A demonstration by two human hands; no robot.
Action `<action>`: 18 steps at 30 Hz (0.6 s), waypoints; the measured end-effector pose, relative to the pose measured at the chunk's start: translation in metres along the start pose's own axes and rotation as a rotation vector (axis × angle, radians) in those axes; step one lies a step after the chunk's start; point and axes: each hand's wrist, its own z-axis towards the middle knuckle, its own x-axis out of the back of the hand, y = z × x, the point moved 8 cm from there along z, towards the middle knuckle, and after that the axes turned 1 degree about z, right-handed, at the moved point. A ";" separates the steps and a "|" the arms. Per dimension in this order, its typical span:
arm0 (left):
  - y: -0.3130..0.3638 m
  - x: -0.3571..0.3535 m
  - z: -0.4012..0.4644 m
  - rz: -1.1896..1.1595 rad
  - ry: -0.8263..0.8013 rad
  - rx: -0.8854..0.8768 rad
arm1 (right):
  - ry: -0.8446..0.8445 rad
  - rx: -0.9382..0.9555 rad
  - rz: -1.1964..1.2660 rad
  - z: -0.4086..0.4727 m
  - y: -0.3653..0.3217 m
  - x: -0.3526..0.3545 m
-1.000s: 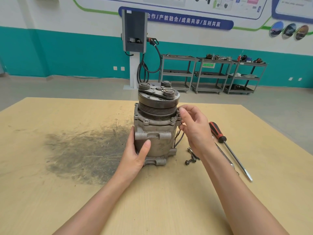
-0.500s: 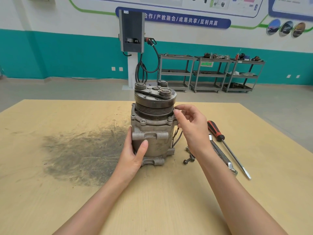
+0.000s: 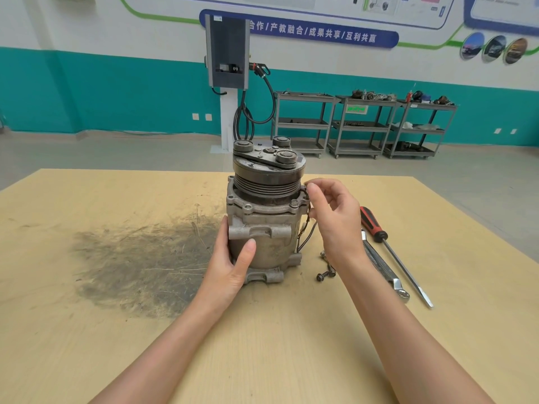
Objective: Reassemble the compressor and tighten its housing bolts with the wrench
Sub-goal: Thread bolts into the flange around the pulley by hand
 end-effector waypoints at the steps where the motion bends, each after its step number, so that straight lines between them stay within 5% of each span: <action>1: 0.000 0.000 0.000 0.002 0.000 0.001 | -0.009 0.016 -0.023 0.000 -0.002 0.000; 18: 0.000 0.000 -0.002 0.024 -0.002 0.034 | -0.027 -0.062 -0.014 0.003 0.003 0.000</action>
